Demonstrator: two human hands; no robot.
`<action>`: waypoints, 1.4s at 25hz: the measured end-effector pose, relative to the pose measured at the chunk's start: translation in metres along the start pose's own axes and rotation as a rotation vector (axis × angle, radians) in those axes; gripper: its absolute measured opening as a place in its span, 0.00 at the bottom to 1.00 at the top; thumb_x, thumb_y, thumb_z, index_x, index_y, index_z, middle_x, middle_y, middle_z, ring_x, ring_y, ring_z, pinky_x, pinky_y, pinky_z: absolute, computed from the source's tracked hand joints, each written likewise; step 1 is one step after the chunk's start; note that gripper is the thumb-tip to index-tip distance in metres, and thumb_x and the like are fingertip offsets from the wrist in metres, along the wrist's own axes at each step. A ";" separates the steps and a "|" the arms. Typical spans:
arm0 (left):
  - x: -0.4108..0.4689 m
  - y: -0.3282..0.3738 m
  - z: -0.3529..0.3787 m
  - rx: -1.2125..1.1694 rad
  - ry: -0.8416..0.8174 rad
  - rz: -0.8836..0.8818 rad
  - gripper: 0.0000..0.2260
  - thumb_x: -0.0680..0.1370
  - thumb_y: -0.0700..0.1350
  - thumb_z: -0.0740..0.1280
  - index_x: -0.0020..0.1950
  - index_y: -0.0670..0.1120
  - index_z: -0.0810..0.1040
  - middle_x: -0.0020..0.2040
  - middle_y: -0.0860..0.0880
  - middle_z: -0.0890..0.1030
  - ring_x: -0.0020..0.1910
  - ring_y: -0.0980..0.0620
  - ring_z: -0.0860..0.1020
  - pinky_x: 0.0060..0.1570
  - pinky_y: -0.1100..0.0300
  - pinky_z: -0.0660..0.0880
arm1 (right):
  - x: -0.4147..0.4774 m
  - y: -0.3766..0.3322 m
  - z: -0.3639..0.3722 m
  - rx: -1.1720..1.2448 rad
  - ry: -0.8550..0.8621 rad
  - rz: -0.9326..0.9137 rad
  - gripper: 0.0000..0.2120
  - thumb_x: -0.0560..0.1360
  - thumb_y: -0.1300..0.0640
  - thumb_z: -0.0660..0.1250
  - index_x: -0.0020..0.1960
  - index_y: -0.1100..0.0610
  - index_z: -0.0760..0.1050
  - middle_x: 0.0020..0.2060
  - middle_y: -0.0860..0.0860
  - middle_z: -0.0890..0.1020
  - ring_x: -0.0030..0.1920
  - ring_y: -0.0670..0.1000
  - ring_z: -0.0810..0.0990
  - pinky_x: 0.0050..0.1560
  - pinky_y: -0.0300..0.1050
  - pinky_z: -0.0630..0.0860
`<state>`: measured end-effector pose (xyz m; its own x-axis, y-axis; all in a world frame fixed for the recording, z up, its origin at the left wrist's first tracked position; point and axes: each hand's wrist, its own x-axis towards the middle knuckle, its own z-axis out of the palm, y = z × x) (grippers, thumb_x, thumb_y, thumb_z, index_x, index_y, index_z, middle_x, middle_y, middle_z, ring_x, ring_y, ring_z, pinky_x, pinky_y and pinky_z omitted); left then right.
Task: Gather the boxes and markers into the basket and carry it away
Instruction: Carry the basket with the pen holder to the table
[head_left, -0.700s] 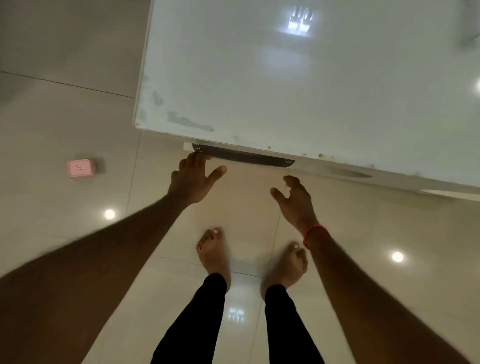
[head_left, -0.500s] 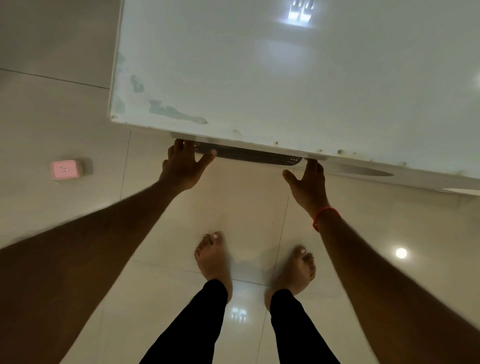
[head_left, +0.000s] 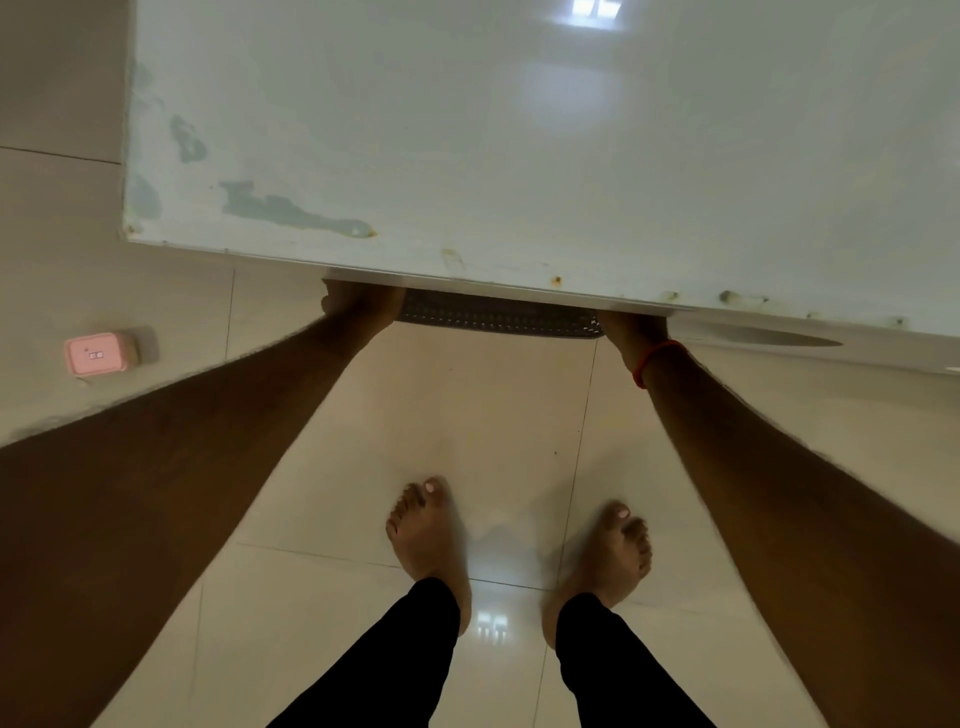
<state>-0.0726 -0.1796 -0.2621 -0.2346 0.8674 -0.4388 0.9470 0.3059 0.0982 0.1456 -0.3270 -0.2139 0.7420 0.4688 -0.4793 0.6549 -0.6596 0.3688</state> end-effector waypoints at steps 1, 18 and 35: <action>-0.001 0.000 0.001 -0.032 -0.015 0.006 0.10 0.78 0.39 0.55 0.56 0.46 0.72 0.45 0.43 0.74 0.43 0.41 0.73 0.43 0.47 0.67 | 0.020 -0.001 -0.012 0.117 -0.011 0.028 0.18 0.76 0.58 0.45 0.60 0.61 0.68 0.47 0.66 0.72 0.46 0.65 0.75 0.46 0.58 0.69; -0.002 0.118 -0.238 -0.319 -0.418 -0.003 0.50 0.54 0.81 0.66 0.59 0.42 0.76 0.56 0.42 0.80 0.52 0.40 0.80 0.49 0.40 0.81 | 0.022 0.084 -0.183 0.973 -0.265 -0.010 0.10 0.73 0.68 0.64 0.53 0.61 0.73 0.52 0.59 0.80 0.53 0.60 0.79 0.52 0.53 0.77; -0.110 0.098 -0.402 -0.290 -0.547 -0.015 0.21 0.77 0.59 0.68 0.52 0.41 0.78 0.45 0.43 0.83 0.41 0.44 0.84 0.37 0.44 0.83 | -0.131 0.167 -0.284 1.121 -0.086 -0.046 0.03 0.76 0.65 0.64 0.49 0.61 0.72 0.43 0.54 0.81 0.42 0.57 0.79 0.44 0.53 0.77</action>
<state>-0.0423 -0.0872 0.1546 -0.0287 0.5590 -0.8287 0.8284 0.4772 0.2932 0.1983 -0.3316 0.1363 0.6795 0.4931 -0.5433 0.1511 -0.8186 -0.5541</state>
